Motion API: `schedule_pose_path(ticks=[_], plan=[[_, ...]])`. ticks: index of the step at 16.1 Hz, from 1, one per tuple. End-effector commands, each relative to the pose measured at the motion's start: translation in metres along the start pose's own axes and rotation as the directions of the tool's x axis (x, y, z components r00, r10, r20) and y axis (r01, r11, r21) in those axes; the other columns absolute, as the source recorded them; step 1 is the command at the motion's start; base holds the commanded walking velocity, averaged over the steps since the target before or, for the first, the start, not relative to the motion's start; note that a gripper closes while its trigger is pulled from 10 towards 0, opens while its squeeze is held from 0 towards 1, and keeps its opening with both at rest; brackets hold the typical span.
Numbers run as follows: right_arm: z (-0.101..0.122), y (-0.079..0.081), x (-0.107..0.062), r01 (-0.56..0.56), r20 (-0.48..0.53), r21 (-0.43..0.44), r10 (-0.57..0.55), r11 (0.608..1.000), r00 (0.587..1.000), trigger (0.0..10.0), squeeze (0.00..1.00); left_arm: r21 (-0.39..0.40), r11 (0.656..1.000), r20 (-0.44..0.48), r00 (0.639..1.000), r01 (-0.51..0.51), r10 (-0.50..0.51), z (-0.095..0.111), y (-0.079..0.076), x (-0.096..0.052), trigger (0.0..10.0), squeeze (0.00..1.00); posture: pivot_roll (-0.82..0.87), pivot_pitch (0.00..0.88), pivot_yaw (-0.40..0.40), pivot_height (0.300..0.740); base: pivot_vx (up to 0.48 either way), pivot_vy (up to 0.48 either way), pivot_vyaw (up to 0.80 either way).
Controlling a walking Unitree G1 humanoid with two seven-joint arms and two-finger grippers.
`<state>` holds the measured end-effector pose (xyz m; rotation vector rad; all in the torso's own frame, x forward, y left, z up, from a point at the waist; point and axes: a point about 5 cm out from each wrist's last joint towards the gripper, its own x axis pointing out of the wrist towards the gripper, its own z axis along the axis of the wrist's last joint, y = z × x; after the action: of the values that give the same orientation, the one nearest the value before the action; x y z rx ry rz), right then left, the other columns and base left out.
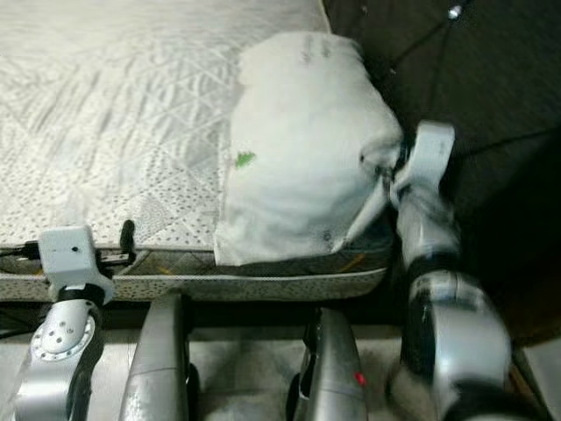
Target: Clean up the room
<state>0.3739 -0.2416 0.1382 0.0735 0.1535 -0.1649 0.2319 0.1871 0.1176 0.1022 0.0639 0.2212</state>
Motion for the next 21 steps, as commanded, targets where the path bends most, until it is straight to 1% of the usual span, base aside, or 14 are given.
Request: schedule_pose_path(ticks=[1, 2, 3, 5, 7, 9, 12, 13, 14, 17, 18, 19, 20, 21], plan=[[0.007, 0.006, -0.007, -0.030, 0.070, -0.021, 0.031, 0.999, 0.997, 0.0, 0.00, 0.007, 1.000, -0.009, 1.000, 0.007, -0.007, -0.003, -0.003, -0.001, 10.0, 0.00, 0.12, 0.016, -0.062, 0.532, 0.000, 0.000, 0.00], [-0.003, 0.011, -0.012, -0.053, 0.052, -0.018, 0.054, 0.998, 0.997, 0.0, 0.00, 0.007, 1.000, -0.009, 1.000, 0.009, -0.009, -0.003, -0.003, -0.001, 10.0, 0.00, 0.12, 0.015, -0.060, 0.532, 0.000, 0.000, 0.00], [-0.027, 0.025, -0.027, -0.105, -0.001, -0.007, 0.105, 0.994, 0.994, 0.0, 0.00, 0.009, 1.000, -0.010, 1.000, 0.014, -0.014, -0.005, -0.004, 0.000, 10.0, 0.00, 0.11, 0.012, -0.058, 0.532, 0.000, 0.000, 0.00], [-0.033, 0.027, -0.032, -0.092, -0.005, 0.005, 0.092, 0.996, 0.996, 0.0, 0.00, 0.013, 1.000, -0.006, 1.000, 0.018, -0.018, -0.004, -0.003, 0.001, 10.0, 0.00, 0.12, 0.006, -0.054, 0.532, 0.000, 0.000, 0.00], [-0.019, 0.017, -0.027, -0.024, 0.038, 0.003, 0.023, 1.000, 0.999, 0.0, 0.00, 0.018, 1.000, -0.003, 1.000, 0.015, -0.015, -0.004, 0.000, 0.003, 10.0, 0.00, 0.12, 0.000, -0.049, 0.532, 0.000, 0.000, 0.00], [0.007, -0.007, -0.016, 0.086, 0.075, 0.011, -0.087, 0.996, 0.993, 0.0, 0.00, 0.022, 1.000, 0.002, 1.000, 0.013, -0.013, -0.003, 0.000, 0.005, 10.0, 0.00, 0.12, 0.000, -0.047, 0.532, 0.000, 0.000, 0.00], [0.043, -0.024, -0.003, 0.110, 0.121, -0.003, -0.109, 0.994, 0.987, 0.0, 0.00, 0.016, 1.000, 0.013, 1.000, 0.015, -0.015, -0.001, -0.003, 0.008, 10.0, 0.00, 0.12, 0.000, -0.048, 0.532, 0.000, 0.000, 0.00], [0.045, -0.025, -0.002, 0.113, 0.125, -0.003, -0.112, 0.994, 0.986, 0.0, 0.00, 0.016, 1.000, 0.013, 1.000, 0.015, -0.015, -0.001, -0.003, 0.009, 10.0, 0.00, 0.12, 0.000, -0.048, 0.532, 0.000, 0.000, 0.00], [0.056, -0.036, 0.000, 0.162, 0.145, -0.021, -0.157, 0.987, 0.977, 0.0, 0.00, 0.015, 1.000, 0.015, 1.000, 0.014, -0.014, -0.001, -0.003, 0.010, 10.0, 0.00, 0.12, 0.000, -0.053, 0.532, 0.000, 0.000, 0.00], [0.055, -0.059, -0.002, 0.273, 0.122, -0.056, -0.265, 0.960, 0.957, 0.0, 0.00, 0.014, 1.000, 0.024, 1.000, 0.006, -0.007, -0.001, -0.001, 0.013, 10.0, 0.00, 0.12, 0.000, -0.057, 0.532, 0.000, 0.000, 0.00], [0.051, -0.058, -0.002, 0.271, 0.114, -0.062, -0.263, 0.961, 0.958, 0.0, 0.00, 0.013, 1.000, 0.027, 1.000, 0.006, -0.006, 0.000, -0.001, 0.015, 10.0, 0.00, 0.12, 0.000, -0.062, 0.532, 0.000, 0.000, 0.00], [0.034, -0.052, -0.004, 0.246, 0.083, -0.074, -0.240, 0.966, 0.967, 0.0, 0.00, 0.009, 1.000, 0.032, 0.999, 0.003, -0.003, 0.000, -0.003, 0.019, 10.0, 0.00, 0.11, 0.000, -0.060, 0.532, 0.000, 0.000, 0.00], [0.026, -0.045, -0.004, 0.224, 0.068, -0.085, -0.218, 0.971, 0.974, 5.3, 0.00, -0.008, 1.000, 0.045, 0.999, -0.006, 0.006, 0.007, -0.003, 0.022, 10.0, 0.00, 0.12, 0.000, -0.058, 0.532, 0.000, 0.000, 0.00], [0.018, -0.037, -0.005, 0.183, 0.064, -0.101, -0.177, 0.978, 0.982, 10.0, 0.00, -0.014, 1.000, 0.065, 0.998, -0.001, 0.002, 0.012, -0.004, 0.025, 10.0, 0.00, 0.11, 0.000, -0.057, 0.532, 0.000, 0.000, 0.00]])
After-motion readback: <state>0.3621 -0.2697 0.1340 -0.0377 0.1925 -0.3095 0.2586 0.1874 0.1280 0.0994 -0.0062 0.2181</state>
